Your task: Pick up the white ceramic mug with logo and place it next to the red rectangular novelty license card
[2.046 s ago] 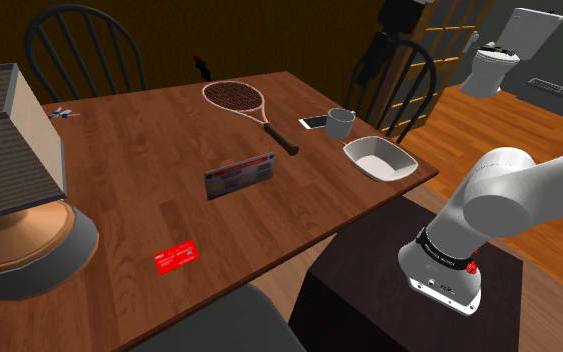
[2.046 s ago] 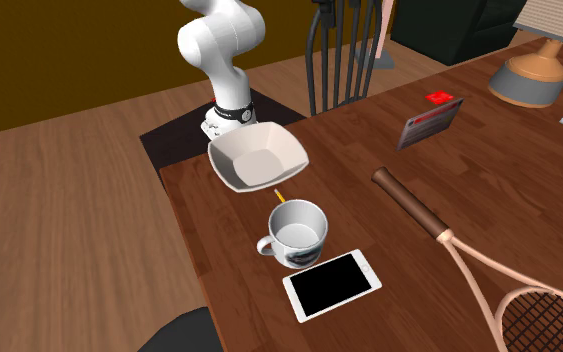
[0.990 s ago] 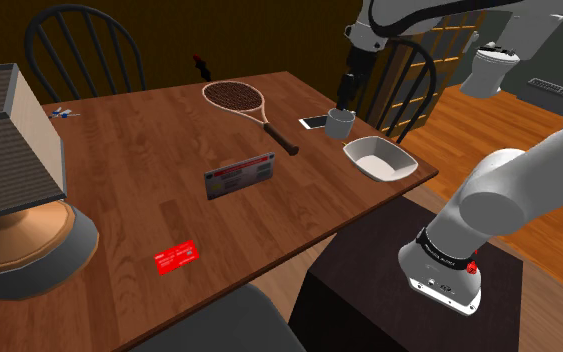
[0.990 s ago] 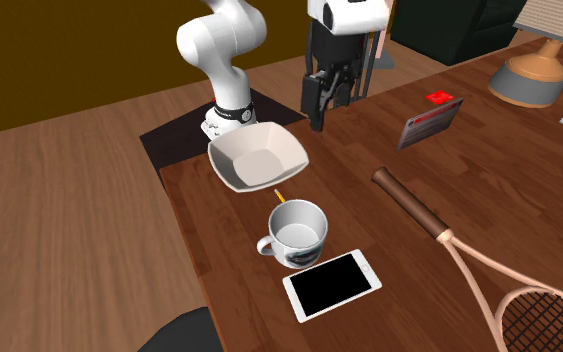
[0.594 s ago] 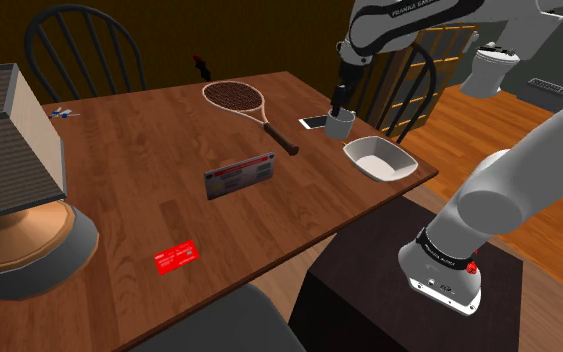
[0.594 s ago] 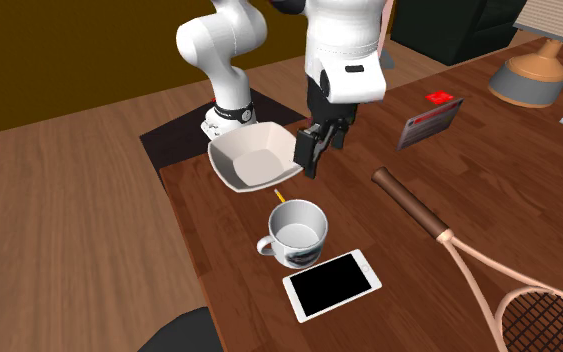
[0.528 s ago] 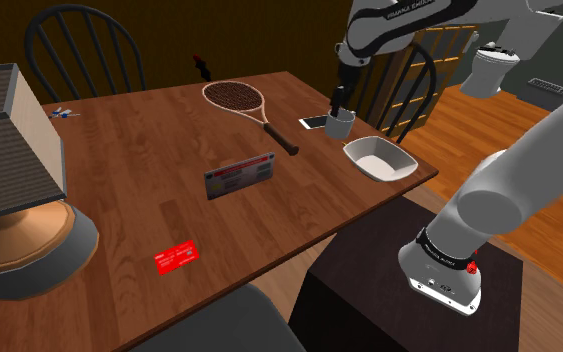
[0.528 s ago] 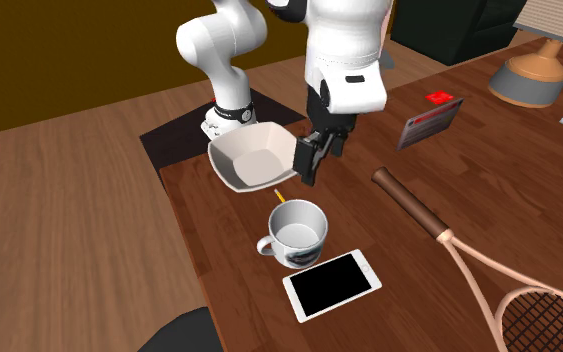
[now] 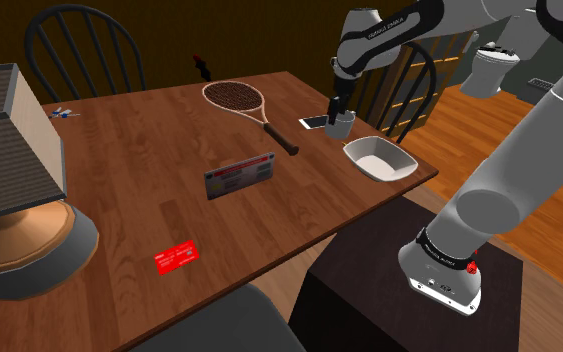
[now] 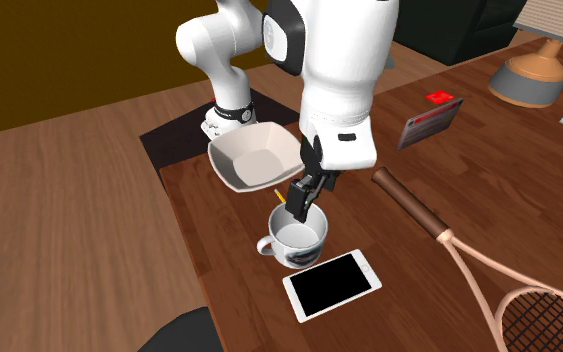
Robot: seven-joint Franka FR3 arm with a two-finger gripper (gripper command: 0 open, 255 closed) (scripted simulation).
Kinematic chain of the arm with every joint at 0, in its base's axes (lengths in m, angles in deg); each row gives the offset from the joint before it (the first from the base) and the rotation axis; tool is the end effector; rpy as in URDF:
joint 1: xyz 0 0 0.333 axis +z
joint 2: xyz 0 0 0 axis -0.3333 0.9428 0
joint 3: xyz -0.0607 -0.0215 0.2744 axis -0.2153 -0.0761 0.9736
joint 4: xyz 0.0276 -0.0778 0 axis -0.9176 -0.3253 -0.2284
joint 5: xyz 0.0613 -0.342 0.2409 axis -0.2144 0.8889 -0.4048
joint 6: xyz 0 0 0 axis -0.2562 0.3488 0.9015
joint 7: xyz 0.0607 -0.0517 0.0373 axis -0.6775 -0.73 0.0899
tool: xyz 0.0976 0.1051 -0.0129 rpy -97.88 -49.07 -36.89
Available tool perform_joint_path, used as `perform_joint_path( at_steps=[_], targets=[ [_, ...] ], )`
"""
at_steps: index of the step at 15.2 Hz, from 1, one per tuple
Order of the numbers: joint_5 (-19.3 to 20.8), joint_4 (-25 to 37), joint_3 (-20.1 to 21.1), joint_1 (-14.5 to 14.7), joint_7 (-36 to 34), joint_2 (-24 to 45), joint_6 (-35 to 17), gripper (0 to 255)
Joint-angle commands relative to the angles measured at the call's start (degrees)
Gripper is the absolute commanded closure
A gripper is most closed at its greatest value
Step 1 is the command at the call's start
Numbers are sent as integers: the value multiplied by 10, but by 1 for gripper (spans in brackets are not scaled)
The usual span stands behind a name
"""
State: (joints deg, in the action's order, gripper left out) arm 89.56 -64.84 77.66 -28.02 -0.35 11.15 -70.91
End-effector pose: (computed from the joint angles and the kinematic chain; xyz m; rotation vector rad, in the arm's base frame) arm 0.5007 -0.1948 0.2814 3.0894 0.1545 -0.0320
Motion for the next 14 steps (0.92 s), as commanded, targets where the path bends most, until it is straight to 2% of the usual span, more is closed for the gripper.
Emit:
perform_joint_path(
  at_steps=[1,3,11,12,14],
  targets=[
    [-1,-7,-1,-1,1,10,-17,0],
    [-4,-15,-2,-1,3,22,-37,0],
    [-4,-15,-2,-1,3,22,-37,0],
    [-4,-15,-2,-1,3,22,-37,255],
    [-4,-15,-2,-1,3,22,-37,255]
  ],
)
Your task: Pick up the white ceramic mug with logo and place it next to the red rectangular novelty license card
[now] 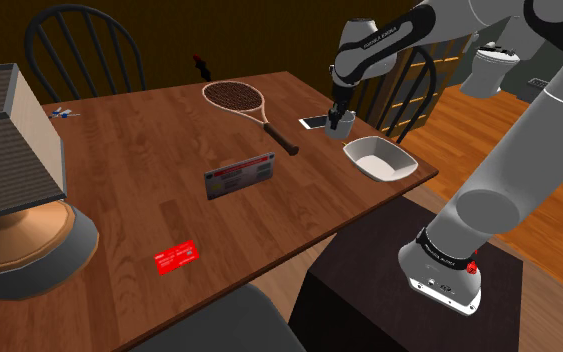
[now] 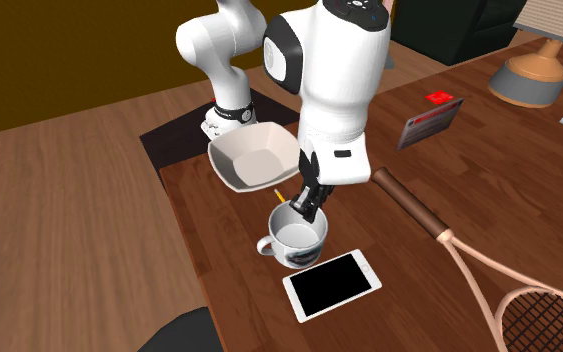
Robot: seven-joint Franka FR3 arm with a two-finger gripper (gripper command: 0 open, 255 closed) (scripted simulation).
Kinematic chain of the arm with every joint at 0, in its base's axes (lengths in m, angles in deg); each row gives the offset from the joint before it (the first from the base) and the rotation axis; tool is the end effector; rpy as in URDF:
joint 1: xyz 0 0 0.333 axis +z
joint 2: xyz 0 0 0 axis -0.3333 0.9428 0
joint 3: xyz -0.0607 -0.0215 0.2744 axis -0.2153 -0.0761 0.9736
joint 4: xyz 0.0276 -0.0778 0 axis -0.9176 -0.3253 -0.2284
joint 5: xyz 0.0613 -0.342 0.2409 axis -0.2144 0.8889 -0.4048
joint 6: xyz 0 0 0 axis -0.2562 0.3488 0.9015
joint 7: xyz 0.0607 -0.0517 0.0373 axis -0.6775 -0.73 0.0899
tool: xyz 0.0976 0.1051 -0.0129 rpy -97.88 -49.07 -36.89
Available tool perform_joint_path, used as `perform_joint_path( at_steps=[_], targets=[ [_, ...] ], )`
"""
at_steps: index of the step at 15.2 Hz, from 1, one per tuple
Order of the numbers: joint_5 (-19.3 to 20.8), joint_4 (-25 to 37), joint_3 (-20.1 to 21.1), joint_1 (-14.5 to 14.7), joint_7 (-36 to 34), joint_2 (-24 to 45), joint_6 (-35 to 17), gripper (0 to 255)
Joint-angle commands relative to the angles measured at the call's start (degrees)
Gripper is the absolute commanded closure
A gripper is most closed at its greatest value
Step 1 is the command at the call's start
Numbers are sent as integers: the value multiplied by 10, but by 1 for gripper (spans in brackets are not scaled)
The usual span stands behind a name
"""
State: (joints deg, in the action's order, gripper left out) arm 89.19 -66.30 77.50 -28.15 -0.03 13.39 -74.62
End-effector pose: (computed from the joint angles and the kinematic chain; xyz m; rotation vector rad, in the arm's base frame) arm 0.4980 -0.1961 0.2549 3.0889 0.1542 -0.0314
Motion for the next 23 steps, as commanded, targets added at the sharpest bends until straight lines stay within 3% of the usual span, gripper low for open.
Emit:
perform_joint_path(
  at_steps=[1,7,23],
  targets=[
    [0,0,0,0,0,0,0,255],
    [0,0,0,0,0,0,0,255],
    [9,63,3,2,-3,-62,124,255]
  ],
)
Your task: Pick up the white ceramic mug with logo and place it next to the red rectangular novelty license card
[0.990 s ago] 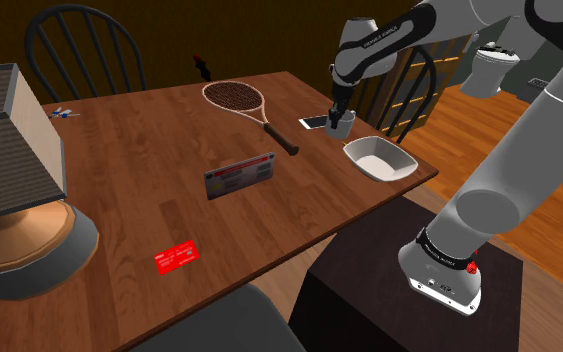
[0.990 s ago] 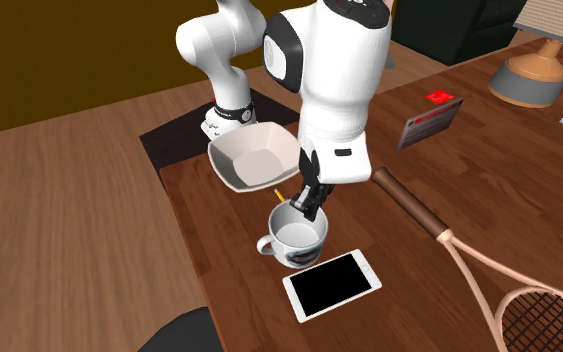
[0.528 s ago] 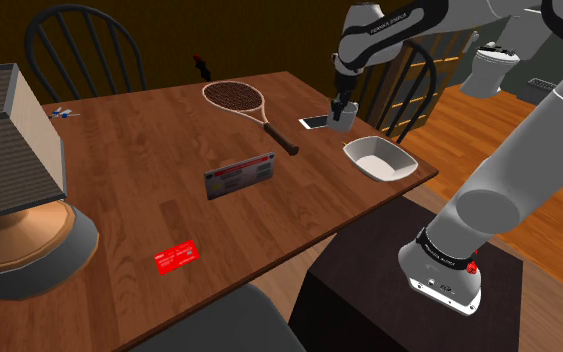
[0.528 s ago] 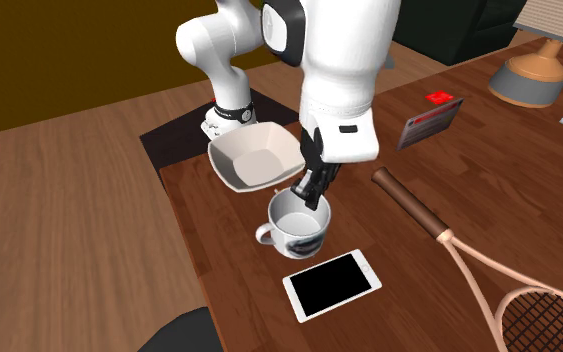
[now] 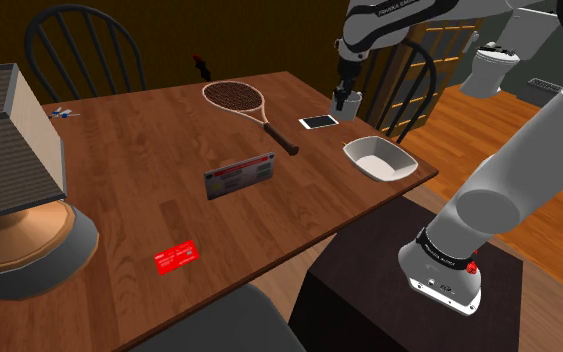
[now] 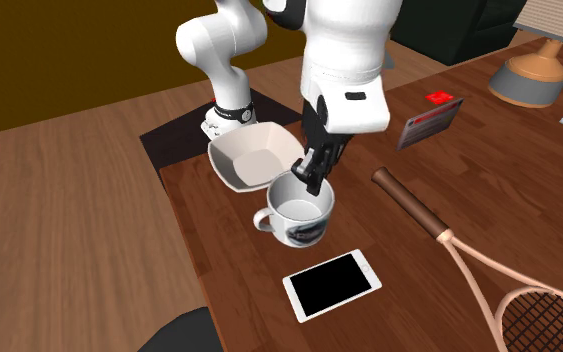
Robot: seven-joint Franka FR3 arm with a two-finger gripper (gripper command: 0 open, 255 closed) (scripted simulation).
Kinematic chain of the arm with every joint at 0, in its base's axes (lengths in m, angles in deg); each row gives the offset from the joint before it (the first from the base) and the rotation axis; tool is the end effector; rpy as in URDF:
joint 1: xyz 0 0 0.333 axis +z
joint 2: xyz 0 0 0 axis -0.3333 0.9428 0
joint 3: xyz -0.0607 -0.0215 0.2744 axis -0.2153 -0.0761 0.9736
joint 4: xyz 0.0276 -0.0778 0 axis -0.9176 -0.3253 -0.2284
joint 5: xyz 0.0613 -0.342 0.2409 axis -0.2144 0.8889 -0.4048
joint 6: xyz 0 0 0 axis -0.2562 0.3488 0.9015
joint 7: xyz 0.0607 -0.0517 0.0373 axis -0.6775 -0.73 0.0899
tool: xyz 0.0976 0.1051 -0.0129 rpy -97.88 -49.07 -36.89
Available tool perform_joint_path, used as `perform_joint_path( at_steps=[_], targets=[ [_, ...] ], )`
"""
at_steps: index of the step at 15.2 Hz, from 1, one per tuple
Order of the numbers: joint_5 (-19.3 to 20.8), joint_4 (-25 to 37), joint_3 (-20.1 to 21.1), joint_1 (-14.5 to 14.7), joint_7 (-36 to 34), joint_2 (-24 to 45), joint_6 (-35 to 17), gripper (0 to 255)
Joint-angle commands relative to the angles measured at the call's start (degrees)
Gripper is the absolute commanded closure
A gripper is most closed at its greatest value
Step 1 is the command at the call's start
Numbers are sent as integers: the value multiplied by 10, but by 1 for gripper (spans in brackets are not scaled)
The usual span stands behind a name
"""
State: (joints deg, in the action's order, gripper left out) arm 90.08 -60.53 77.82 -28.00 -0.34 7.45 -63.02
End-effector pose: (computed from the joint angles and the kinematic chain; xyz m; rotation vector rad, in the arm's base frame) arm 0.5051 -0.1972 0.3393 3.0887 0.1546 -0.0307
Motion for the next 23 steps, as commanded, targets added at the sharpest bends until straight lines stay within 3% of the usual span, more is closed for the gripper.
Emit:
perform_joint_path(
  at_steps=[1,17,23],
  targets=[
    [1,10,0,0,0,-6,16,255],
    [2,100,5,2,3,-33,132,255],
    [-7,103,53,38,-79,-30,138,255]
  ],
)
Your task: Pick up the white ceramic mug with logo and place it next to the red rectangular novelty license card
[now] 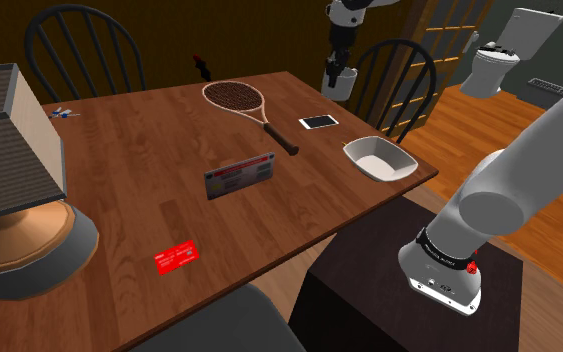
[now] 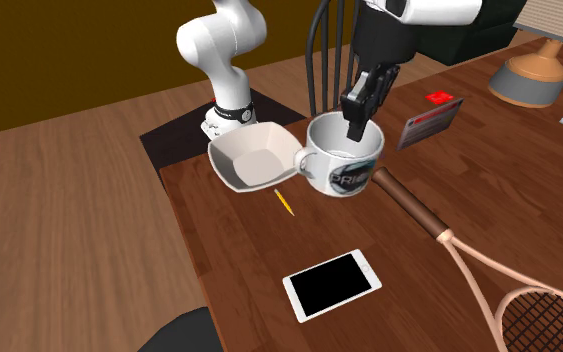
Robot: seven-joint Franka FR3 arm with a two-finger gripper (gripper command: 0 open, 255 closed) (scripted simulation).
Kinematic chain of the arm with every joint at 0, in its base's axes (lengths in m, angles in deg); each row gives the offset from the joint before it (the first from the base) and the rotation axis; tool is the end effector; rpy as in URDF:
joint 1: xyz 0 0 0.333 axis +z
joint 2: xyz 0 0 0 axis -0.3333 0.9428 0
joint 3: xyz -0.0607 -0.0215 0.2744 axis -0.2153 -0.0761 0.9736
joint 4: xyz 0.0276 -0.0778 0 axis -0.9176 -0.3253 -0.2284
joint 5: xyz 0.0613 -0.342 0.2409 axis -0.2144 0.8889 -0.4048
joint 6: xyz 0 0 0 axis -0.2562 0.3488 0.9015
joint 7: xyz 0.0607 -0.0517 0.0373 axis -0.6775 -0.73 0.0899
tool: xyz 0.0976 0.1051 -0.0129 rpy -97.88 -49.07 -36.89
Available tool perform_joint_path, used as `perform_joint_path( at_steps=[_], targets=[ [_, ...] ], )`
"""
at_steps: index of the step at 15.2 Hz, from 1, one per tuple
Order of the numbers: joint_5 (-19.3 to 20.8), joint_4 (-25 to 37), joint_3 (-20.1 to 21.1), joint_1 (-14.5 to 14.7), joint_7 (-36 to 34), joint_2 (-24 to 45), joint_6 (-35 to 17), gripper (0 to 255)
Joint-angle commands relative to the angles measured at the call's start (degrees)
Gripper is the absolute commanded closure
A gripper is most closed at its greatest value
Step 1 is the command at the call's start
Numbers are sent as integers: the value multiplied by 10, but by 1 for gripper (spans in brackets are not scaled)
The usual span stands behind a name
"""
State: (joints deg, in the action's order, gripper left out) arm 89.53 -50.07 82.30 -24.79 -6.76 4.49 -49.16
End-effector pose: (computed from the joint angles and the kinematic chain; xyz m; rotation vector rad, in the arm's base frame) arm 0.5310 -0.1324 0.4380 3.0885 0.1565 -0.0316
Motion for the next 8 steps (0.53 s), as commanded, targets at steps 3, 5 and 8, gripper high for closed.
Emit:
perform_joint_path(
  at_steps=[3,5,8],
  targets=[
    [-6,9,32,25,-55,9,3,255],
    [-10,19,47,37,-81,18,5,255],
    [-13,39,70,55,-120,36,10,255]
  ],
)
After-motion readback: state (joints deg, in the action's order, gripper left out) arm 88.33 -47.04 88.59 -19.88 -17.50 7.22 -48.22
